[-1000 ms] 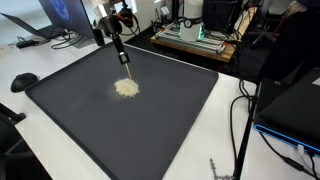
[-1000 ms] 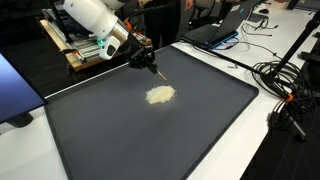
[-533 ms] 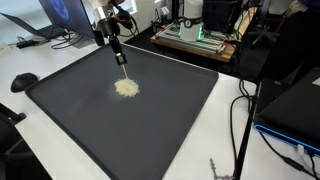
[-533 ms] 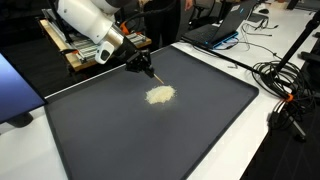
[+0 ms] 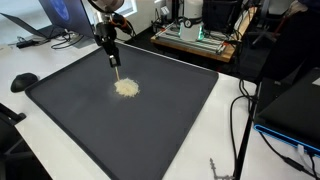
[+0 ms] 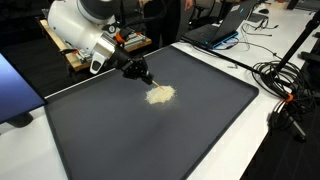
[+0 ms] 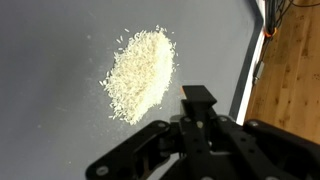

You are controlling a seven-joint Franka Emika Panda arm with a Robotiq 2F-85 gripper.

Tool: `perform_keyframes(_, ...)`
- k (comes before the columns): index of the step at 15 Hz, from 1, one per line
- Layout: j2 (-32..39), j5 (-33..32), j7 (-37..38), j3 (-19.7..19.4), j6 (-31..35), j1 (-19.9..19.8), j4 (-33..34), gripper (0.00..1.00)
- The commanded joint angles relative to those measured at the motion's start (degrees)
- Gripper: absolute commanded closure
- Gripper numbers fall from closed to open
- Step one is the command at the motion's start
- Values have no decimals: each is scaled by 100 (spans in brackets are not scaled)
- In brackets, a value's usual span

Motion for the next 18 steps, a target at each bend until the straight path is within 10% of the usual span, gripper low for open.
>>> perform_keyframes(1,351,399,-221,-139,-371,-64,307,97)
perform_keyframes(18,1289,685,-333,-339,-1080,-260,1085,97)
